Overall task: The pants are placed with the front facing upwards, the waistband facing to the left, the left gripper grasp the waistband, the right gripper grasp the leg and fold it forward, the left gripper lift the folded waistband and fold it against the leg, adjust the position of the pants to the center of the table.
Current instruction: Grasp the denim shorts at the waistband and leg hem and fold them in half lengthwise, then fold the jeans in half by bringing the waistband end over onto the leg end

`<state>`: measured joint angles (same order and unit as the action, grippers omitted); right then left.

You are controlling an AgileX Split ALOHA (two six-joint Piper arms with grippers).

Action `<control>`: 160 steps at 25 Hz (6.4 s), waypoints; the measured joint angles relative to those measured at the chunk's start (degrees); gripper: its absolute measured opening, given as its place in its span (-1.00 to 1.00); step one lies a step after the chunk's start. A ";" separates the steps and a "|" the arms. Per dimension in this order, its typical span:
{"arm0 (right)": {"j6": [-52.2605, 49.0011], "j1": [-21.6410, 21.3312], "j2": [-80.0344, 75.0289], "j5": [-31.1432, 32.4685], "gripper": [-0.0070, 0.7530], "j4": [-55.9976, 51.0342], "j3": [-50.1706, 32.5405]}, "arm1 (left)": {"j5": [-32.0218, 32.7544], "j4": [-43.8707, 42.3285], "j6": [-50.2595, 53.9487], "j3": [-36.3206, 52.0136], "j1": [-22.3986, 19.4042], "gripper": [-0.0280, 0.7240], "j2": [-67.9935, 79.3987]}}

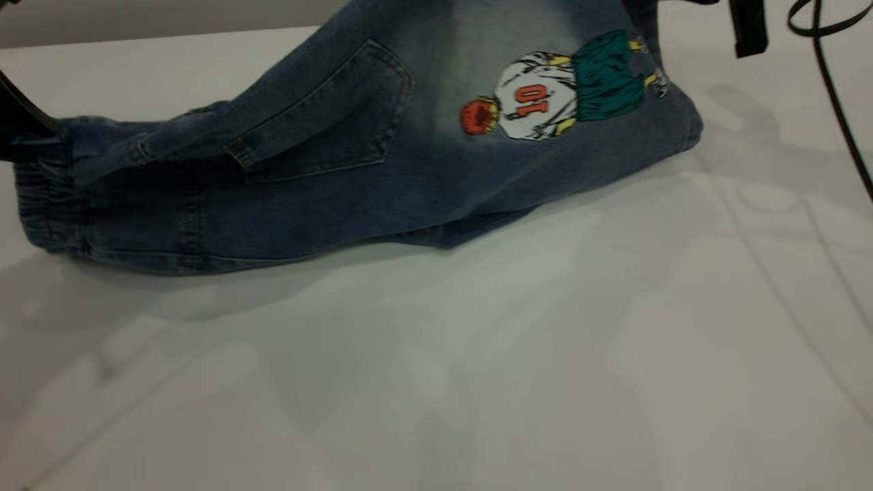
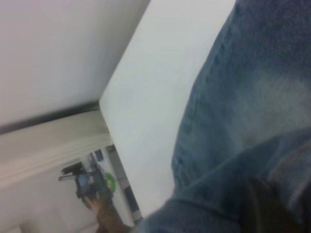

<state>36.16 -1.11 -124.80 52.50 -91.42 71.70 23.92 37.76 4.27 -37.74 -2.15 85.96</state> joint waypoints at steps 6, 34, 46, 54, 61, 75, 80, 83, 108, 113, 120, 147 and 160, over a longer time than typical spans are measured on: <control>0.36 0.18 -0.62 -1.46 -0.95 -0.03 0.30 | -1.71 0.44 6.94 0.00 0.00 -0.56 2.26; 3.05 1.75 -3.24 -3.44 -0.95 1.63 1.32 | -15.17 -0.08 21.63 -0.05 0.00 -0.50 4.41; 3.24 1.75 -3.24 -3.38 -0.95 1.70 1.32 | -19.49 -0.18 16.64 -0.05 0.00 0.38 4.41; 4.24 1.75 -3.24 -3.79 -0.94 2.97 1.32 | -19.05 -0.18 16.19 -0.05 0.00 0.40 4.25; 10.13 1.75 -3.24 -3.91 -0.41 1.11 1.32 | -15.94 -0.18 14.42 -0.05 0.00 0.40 4.22; 18.26 2.02 -3.14 15.27 0.53 -4.31 1.32 | -6.41 -1.45 -1.05 -0.16 -6.79 0.40 4.15; 18.26 2.68 -3.14 17.27 0.50 -4.27 1.32 | 3.91 -8.80 -6.69 -0.16 -19.98 0.40 4.15; 18.89 3.15 -3.14 17.49 0.50 -4.20 1.32 | 9.88 -10.65 -14.38 -0.16 -27.70 0.40 4.28; 21.23 4.56 -3.14 13.78 0.50 -1.09 1.32 | 30.20 16.99 -43.04 -16.75 -35.86 0.40 29.15; 21.23 4.56 -3.14 13.78 0.50 -1.14 1.32 | 28.09 11.44 -40.53 -16.71 -35.56 0.40 30.66; 21.18 4.56 -3.14 13.78 0.50 -1.25 1.32 | 24.67 17.42 -44.18 -16.71 -31.26 0.40 33.61; 21.45 4.56 -3.14 13.78 0.50 -1.35 1.32 | 19.48 28.21 -50.89 -16.71 -29.68 0.33 38.75; 21.45 4.56 -3.14 14.73 0.49 -1.35 1.32 | 15.69 32.99 -54.90 -16.71 -24.43 0.21 38.70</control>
<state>57.61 3.45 -127.94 67.23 -92.77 73.02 39.61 70.75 -50.63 -54.45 -26.59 124.66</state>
